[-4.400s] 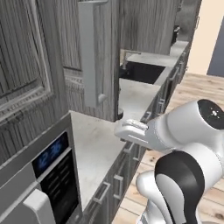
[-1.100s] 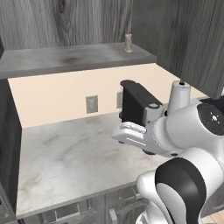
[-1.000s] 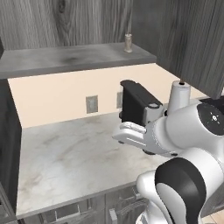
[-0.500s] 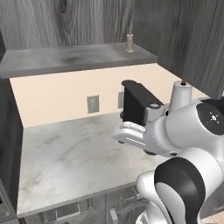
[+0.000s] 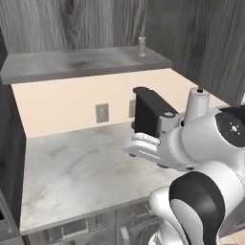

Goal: Get the candle and the beer from the cabinet and move them to the dining counter.

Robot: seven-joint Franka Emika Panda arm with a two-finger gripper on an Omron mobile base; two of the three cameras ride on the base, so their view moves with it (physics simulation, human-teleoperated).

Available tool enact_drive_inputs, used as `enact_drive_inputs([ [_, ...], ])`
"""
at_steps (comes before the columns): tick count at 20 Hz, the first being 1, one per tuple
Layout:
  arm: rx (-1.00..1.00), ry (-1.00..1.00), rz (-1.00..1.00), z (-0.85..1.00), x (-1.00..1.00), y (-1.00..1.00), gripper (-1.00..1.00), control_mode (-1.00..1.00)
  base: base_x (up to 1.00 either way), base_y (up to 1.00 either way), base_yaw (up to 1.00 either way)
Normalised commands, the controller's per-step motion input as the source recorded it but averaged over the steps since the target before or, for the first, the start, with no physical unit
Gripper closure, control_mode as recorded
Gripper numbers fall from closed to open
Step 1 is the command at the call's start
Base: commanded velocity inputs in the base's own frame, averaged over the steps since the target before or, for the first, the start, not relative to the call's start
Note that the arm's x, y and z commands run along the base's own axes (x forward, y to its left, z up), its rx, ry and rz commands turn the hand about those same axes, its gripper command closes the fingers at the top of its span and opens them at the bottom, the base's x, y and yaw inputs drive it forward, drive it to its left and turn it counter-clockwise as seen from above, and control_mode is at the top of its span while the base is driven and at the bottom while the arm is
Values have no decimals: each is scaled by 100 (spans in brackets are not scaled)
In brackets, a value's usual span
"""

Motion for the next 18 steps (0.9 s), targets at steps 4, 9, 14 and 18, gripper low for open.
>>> enact_drive_inputs([
  [4,0,0,0,0,0,0,-100,100,-54,66,3],
  [9,0,0,0,0,0,0,-100,100,11,77,20],
  [14,0,0,0,0,0,0,-100,100,71,10,28],
  [18,0,0,0,0,0,0,-100,100,61,-1,20],
])
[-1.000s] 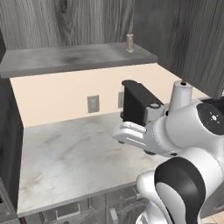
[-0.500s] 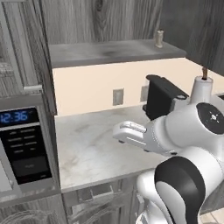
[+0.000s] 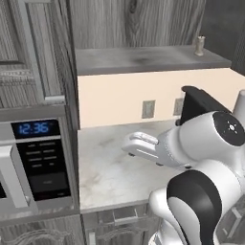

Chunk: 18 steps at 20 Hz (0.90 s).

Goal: Get the candle and the beer from the cabinet and move them to the dining counter.

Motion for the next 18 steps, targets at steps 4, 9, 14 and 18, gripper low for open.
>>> enact_drive_inputs([
  [4,0,0,0,0,0,0,-100,100,44,-6,18],
  [9,0,0,0,0,0,0,-100,100,39,-7,14],
  [14,0,0,0,0,0,1,-100,-100,11,1,0],
  [18,-4,-7,-6,31,-2,-5,-100,-100,0,0,0],
])
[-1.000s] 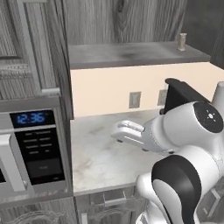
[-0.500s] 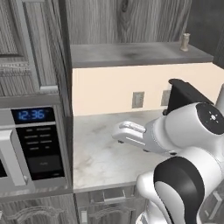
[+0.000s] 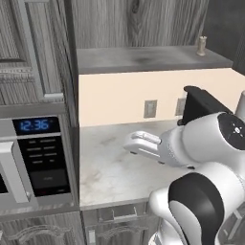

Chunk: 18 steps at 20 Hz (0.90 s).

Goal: Get the candle and the beer from the cabinet and move them to the dining counter.

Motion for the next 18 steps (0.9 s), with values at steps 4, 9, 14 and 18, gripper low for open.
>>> enact_drive_inputs([
  [4,-9,-4,-14,68,-8,-35,-100,-100,0,0,0],
  [9,-9,0,-15,62,-4,-56,-100,-100,0,0,0],
  [14,-8,-1,-10,54,-1,-68,-100,-100,0,0,0],
  [18,-6,-6,-6,40,-5,-74,-100,-100,0,0,0],
])
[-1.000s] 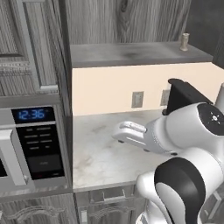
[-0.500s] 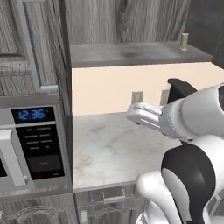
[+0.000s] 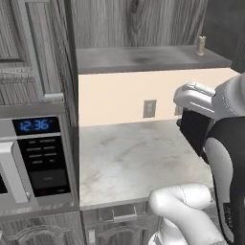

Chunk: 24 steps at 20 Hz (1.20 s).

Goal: Get the candle and the beer from the cabinet and move them to the dining counter.

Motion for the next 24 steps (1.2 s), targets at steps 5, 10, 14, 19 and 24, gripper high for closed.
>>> enact_drive_inputs([
  [5,-4,-12,-4,9,-4,-53,-100,-100,0,0,0],
  [10,-5,-16,-7,18,0,-42,-100,-100,0,0,0],
  [14,-4,-11,-9,30,0,-47,-100,-100,0,0,0],
  [19,-2,-3,-13,23,4,-36,-100,-100,0,0,0],
  [24,-6,0,-25,11,29,7,-100,-100,0,0,0],
])
